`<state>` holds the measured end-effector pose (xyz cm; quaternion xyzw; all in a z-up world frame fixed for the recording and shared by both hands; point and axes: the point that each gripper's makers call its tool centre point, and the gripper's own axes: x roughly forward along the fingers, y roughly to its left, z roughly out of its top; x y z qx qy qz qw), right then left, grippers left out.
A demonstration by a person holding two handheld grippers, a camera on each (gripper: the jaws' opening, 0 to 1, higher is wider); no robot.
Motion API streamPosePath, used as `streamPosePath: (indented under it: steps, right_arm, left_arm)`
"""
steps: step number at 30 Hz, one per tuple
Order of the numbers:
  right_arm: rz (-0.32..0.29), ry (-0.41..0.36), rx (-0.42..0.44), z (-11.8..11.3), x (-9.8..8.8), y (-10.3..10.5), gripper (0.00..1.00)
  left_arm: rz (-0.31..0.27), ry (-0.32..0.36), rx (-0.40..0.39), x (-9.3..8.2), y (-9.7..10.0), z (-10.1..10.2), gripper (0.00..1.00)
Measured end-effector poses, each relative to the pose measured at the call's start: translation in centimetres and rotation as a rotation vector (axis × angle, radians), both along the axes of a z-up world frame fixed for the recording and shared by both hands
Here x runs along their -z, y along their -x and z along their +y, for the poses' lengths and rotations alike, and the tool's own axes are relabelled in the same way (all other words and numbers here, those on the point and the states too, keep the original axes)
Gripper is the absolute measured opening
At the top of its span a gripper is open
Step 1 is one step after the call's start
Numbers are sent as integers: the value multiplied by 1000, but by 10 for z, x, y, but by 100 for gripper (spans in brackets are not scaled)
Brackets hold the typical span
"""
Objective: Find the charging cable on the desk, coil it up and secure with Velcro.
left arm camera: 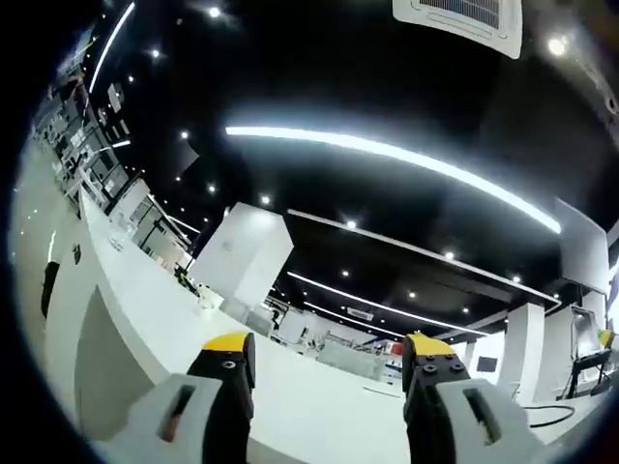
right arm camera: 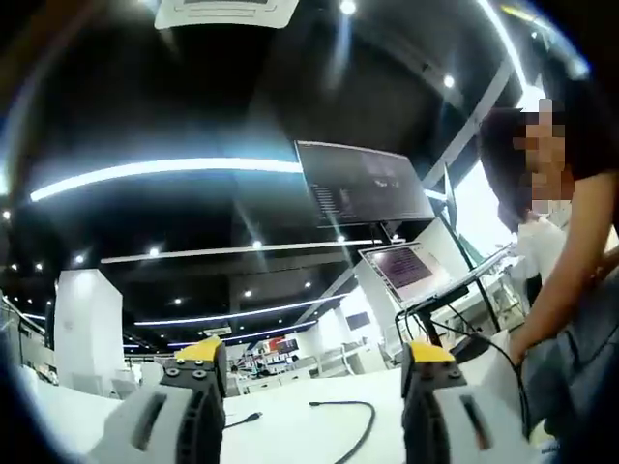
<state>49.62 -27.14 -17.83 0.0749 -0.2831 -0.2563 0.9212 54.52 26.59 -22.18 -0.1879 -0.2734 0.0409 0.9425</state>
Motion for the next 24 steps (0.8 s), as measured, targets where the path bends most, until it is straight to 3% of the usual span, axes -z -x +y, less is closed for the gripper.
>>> streamPosePath:
  steps: [16, 19, 22, 24]
  right_arm:
    - [-23, -54, -37, -4, 8, 0, 69]
    - [-2, -33, -32, -3, 7, -1, 66]
    - [30, 19, -93, 6, 4, -8, 59]
    - [116, 67, -145, 14, 7, -18, 59]
  left_arm:
    - [25, -1, 16, 6, -2, -1, 60]
    - [27, -2, 16, 7, -3, -3, 60]
    - [51, -9, 26, 10, -8, -6, 60]
    - [111, -42, 34, 18, -14, -10, 60]
